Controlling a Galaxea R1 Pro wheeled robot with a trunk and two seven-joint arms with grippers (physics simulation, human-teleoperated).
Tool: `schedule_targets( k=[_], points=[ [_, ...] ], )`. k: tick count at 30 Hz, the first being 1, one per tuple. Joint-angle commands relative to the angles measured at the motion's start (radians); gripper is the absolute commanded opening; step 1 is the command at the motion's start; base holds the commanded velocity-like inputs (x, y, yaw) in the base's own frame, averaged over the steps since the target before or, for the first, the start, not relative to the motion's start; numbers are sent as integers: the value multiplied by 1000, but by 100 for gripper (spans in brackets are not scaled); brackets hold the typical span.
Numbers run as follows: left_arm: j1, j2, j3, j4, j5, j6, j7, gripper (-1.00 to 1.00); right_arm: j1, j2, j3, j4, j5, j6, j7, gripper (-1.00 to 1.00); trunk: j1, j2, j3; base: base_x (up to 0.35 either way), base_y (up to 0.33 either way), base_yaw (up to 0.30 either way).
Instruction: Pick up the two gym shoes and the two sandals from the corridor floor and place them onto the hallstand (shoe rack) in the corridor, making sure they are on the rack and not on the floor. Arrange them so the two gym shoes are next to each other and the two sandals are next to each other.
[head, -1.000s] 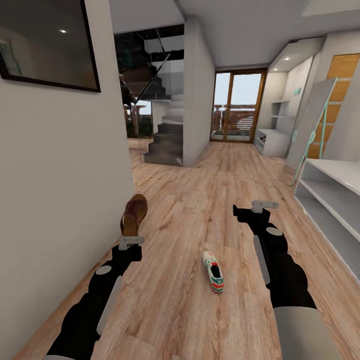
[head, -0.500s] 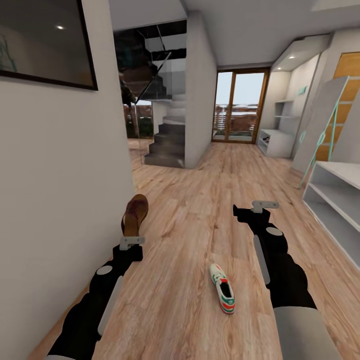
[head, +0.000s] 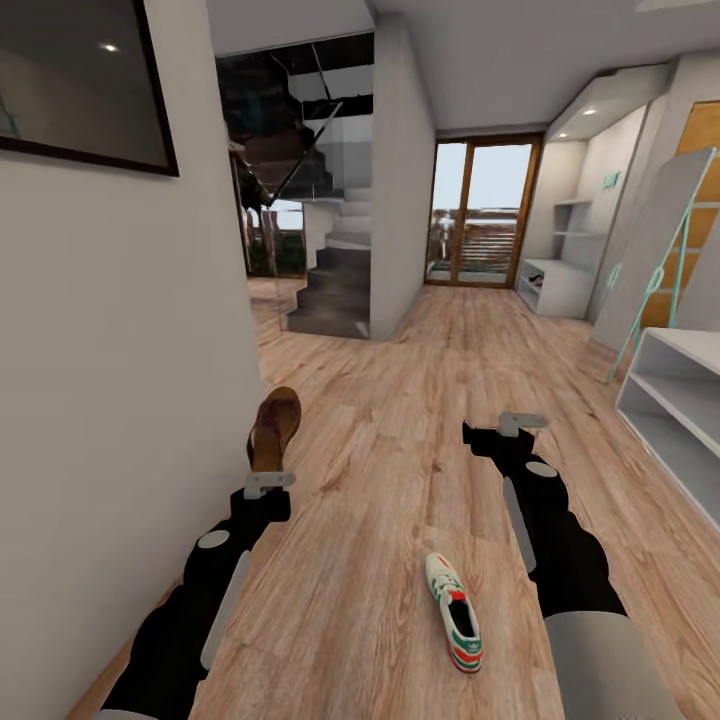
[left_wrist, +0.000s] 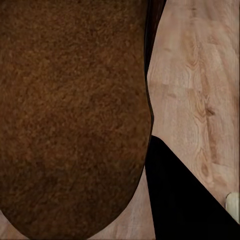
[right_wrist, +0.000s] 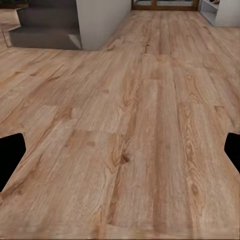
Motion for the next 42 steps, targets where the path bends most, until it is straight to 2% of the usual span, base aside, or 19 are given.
schedule_targets(
  k=[1, 2, 4, 5, 6, 7, 10, 14, 19, 28, 42],
  points=[
    [-5, -4, -1, -2, 1, 9, 0, -100, -1, 0, -1, 84, 9, -22, 2, 100, 0, 0, -1, 25, 0, 0],
    [-9, -5, -1, -2, 1, 10, -3, -100, -1, -1, -1, 115, 9, -37, 2, 100, 0, 0, -1, 20, 0, 0],
    [-34, -6, -1, -2, 1, 17, -23, -100, -1, -2, -1, 246, 11, -122, 2, 100, 0, 0, -1, 10, 0, 0],
    [-60, -6, -1, -2, 1, 38, -55, -100, -1, -2, -1, 341, 11, -204, 2, 100, 0, 0, -1, 4, 0, 0],
    [-68, -6, -1, -2, 1, 47, -66, -100, -1, -3, -1, 368, 11, -229, 2, 100, 0, 0, -1, 3, 0, 0],
    [-97, -5, 0, -2, 0, 83, -107, -100, -1, -3, -1, 440, 10, -296, 2, 100, 0, 0, -1, 2, 0, 0],
    [-158, -6, 0, -2, -3, 148, -185, -100, -1, -3, -1, 537, 5, -366, 2, 100, 0, 0, -1, 0, 0, 0],
    [-190, -6, 0, -3, -3, 172, -213, -100, -1, -3, -2, 613, 2, -392, 3, 100, 0, 0, -1, 0, 0, 0],
    [-202, -7, -1, -1, -5, 179, -223, -100, -1, -4, -4, 771, 1, -444, 4, 100, 0, 0, -1, 0, 0, 0],
    [-203, -6, -1, 17, -8, 180, -222, -100, -1, -3, -6, 811, 2, -456, 4, 100, 0, 0, -1, 0, 0, -2],
    [-203, -6, -1, 18, -11, 180, -222, -100, -1, -3, -1, 815, 12, -456, 2, 100, 0, 0, -1, 0, 0, -198]
  ],
)
